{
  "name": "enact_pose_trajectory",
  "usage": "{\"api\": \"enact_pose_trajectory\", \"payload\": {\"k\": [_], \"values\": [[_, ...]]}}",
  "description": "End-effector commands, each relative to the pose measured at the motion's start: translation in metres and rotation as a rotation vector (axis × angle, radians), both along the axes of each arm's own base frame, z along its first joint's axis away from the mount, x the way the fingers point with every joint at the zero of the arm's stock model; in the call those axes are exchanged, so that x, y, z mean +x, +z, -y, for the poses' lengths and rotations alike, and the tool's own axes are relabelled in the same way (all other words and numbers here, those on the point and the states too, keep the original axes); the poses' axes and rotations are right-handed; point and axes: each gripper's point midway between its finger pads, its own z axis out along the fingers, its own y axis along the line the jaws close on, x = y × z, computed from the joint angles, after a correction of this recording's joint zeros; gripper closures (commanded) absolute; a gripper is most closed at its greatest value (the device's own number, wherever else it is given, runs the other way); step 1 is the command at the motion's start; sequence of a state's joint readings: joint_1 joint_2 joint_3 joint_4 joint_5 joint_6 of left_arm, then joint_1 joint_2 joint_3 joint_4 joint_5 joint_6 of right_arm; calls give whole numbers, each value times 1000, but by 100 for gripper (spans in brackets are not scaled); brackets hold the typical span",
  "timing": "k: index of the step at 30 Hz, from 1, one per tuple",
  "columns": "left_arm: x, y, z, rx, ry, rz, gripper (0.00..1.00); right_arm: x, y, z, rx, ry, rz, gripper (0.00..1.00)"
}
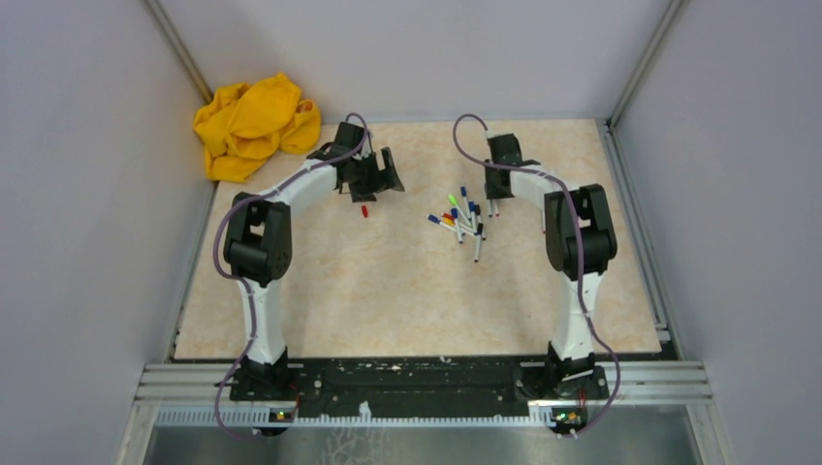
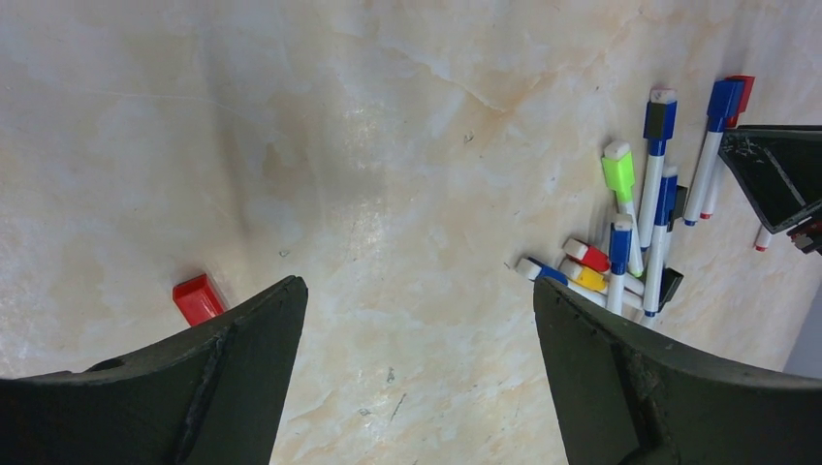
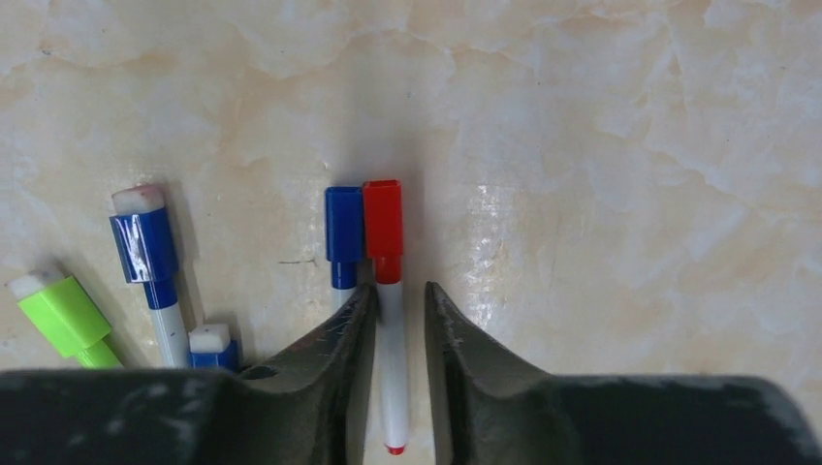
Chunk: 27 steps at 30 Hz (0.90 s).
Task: Open the pen caps
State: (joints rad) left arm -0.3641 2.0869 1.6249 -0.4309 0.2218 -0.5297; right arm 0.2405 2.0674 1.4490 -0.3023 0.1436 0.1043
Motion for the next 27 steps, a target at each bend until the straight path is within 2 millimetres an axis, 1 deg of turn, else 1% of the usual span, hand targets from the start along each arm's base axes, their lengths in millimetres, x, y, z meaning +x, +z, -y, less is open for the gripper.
{"api": "enact_pose_trajectory", "payload": {"k": [1, 4, 5, 9, 11, 16, 19, 22, 25, 27], "values": [[8, 30, 7, -54, -4, 60, 7, -3, -2, -5, 10, 17, -8, 80], [7, 30, 10, -65, -8, 57, 7, -8, -3, -6, 9, 18, -14, 96], [7, 30, 10, -68, -9, 56, 7, -10, -1, -6, 7, 19, -9, 100], [8, 37, 13, -87, -14, 66, 7, -13, 11, -12, -3, 37, 29, 100], [8, 40, 14, -98, -16, 71, 7, -14, 23, -15, -6, 45, 59, 100], [5, 47, 23, -168, -29, 62, 7, -19, 38, -23, 50, 49, 79, 100], [1, 52, 34, -242, -46, 54, 7, -24, 41, -31, 101, 51, 75, 100], [-3, 57, 46, -322, -69, 37, 7, -31, 48, -41, 135, 74, 101, 100], [-3, 62, 60, -392, -92, 32, 7, -36, 54, -49, 149, 96, 111, 100], [-2, 61, 69, -410, -110, 35, 7, -38, 58, -55, 156, 114, 115, 100]]}}
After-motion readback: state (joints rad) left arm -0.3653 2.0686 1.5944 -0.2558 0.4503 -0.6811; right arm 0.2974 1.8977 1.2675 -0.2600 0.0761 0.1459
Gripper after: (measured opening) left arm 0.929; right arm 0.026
